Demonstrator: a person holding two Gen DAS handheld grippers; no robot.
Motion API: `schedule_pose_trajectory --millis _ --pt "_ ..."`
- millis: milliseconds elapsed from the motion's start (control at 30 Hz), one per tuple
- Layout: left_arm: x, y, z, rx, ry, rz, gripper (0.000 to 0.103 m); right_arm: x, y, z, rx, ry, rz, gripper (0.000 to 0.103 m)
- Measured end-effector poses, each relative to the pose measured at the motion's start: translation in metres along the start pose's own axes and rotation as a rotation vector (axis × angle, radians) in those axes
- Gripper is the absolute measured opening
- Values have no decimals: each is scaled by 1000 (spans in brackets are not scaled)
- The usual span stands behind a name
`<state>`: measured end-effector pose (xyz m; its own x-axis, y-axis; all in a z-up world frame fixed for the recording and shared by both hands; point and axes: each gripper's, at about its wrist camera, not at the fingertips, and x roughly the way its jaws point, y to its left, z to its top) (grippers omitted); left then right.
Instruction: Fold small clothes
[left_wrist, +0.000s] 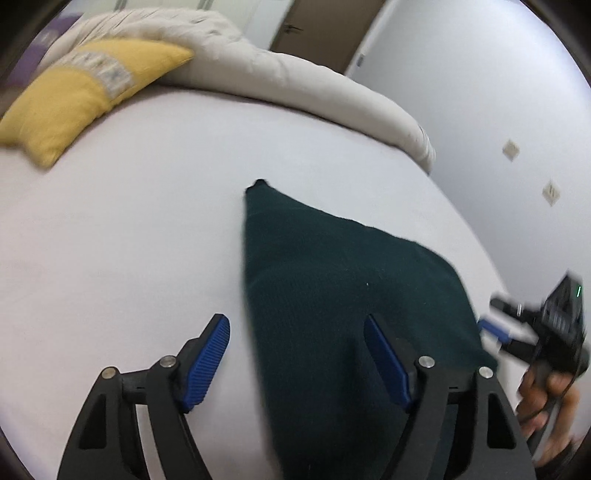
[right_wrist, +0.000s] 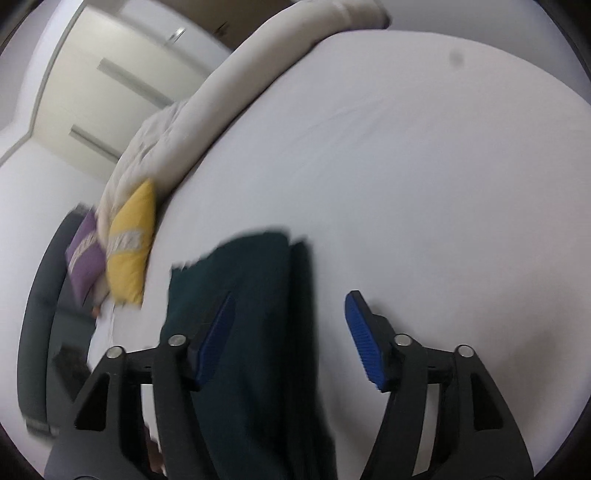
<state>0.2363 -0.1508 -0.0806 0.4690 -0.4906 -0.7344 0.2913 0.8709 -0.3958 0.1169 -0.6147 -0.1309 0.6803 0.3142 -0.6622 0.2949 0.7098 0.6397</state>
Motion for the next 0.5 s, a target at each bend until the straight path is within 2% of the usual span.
schedule_pose_trajectory --millis 67,167,267,333,367,433,500 --pt "3 4 -4 -29 42 -19 81 5 6 -11 -48 68 -7 64" --pt "23 0 -15 -19 150 -34 82 26 8 -24 -51 173 -11 64" --pt "32 -1 -19 -34 162 -39 82 37 19 -34 -82 179 -9 64" --pt "34 -2 -17 -34 177 -52 72 48 29 -39 -90 210 7 57" --pt "35 -5 -17 -27 191 -62 65 52 36 -42 -129 217 -30 56" --pt "36 -14 -16 15 199 -21 60 57 41 -45 -165 214 -74 42" --pt "32 -23 -15 59 193 15 50 57 40 -46 -148 210 -86 31"
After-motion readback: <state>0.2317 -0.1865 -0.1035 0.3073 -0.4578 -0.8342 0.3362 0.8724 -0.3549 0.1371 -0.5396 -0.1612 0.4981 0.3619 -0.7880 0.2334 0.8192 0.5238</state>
